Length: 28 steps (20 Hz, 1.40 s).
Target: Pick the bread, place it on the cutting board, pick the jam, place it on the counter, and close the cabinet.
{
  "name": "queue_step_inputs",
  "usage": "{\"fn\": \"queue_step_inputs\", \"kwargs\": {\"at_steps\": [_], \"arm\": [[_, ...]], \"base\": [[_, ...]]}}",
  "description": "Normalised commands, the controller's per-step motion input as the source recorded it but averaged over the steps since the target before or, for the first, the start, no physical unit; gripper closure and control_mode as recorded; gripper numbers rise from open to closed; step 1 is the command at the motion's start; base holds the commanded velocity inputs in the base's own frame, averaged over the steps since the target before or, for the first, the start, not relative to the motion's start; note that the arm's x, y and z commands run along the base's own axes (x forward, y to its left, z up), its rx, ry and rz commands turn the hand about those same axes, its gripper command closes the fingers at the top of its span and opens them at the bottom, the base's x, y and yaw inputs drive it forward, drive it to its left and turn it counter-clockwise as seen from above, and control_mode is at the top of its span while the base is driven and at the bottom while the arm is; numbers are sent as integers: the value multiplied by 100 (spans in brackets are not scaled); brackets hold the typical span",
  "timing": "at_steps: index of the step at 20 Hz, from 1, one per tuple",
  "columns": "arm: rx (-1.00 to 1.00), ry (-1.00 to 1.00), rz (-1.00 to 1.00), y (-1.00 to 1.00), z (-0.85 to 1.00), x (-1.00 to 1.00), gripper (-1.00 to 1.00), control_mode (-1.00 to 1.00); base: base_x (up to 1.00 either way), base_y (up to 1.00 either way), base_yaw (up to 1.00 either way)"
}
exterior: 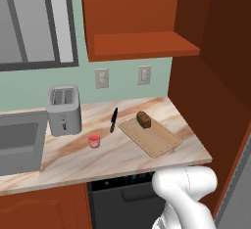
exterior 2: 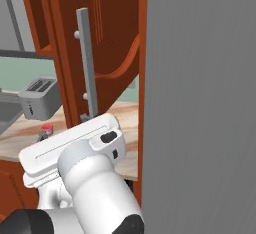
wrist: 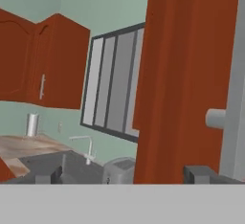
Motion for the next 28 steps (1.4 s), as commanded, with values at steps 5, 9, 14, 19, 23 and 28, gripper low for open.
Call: {"fn": "queue_step_inputs", "kwargs": {"at_steps": [5, 9, 14, 19, 23, 28], "arm": [[0, 0, 0, 37, -30, 0, -100, -100], [0, 0, 0, 32, -25, 9, -100, -100], [1, 0, 0, 25, -12, 21, -100, -100], [2, 0, 0, 23, -14, 29, -100, -100], [3, 0, 0, 24, -17, 29, -100, -100], [2, 0, 0, 28, -27, 15, -100, -100]], "base": [[0, 0, 0], [0, 0, 0], [0, 0, 0], [0, 0, 0], [0, 0, 0], [0, 0, 0]]}}
